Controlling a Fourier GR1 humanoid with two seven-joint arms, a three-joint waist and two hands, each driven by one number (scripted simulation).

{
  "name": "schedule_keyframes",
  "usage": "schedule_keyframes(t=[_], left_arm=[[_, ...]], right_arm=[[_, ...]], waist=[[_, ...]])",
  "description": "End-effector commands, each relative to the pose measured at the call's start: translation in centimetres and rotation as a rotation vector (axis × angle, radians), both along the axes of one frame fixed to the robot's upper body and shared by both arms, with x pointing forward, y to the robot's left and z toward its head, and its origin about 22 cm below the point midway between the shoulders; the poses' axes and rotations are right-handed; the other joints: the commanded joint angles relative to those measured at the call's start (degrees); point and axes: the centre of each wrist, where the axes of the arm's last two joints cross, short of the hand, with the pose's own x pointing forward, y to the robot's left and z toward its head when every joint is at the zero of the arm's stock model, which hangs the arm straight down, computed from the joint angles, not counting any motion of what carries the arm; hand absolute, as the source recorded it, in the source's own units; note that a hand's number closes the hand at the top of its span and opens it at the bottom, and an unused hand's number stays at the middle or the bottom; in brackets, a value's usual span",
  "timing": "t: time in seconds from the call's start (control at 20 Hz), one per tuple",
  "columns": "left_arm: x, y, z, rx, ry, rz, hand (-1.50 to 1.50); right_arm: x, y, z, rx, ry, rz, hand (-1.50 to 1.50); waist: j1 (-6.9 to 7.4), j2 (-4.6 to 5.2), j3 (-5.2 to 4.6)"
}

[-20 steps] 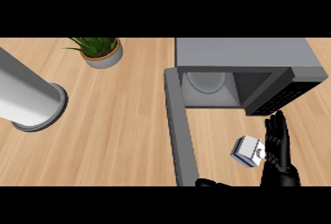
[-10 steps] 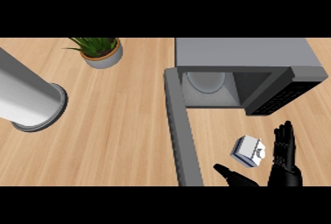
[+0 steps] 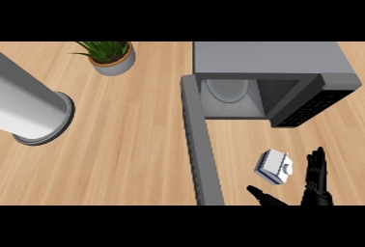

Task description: Pick up the milk, place it into the microwave and close the microwave

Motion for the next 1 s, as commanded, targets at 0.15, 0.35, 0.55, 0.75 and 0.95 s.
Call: schedule_keyframes(t=[0.15,0.35,0.55,0.75,0.95], left_arm=[[-0.3,0.1,0.4,-0.032,-0.055,-0.004,-1.50],[-0.9,0.1,-0.1,-0.004,-0.034,-0.031,-1.50],[-0.9,-0.9,2.4,-0.031,-0.058,-0.016,-1.50],[-1.0,0.6,0.4,-0.026,-0.049,-0.015,-1.50],[-2.0,-0.7,0.9,-0.030,-0.055,-0.034,-1.50]], right_arm=[[-1.1,-2.8,-3.3,0.055,0.004,0.022,-1.50],[0.9,-3.3,-5.8,0.019,0.007,0.035,-1.50],[0.7,-4.1,-7.8,0.011,0.021,0.019,-1.50],[0.6,-4.5,-7.7,-0.020,0.031,0.025,-1.50],[2.6,-5.7,-9.7,-0.049,0.028,0.002,-1.50]], waist=[[-0.09,0.03,-0.02],[0.22,0.05,-0.02],[0.12,0.09,0.02],[0.06,0.03,-0.04],[0.70,0.04,0.00]])
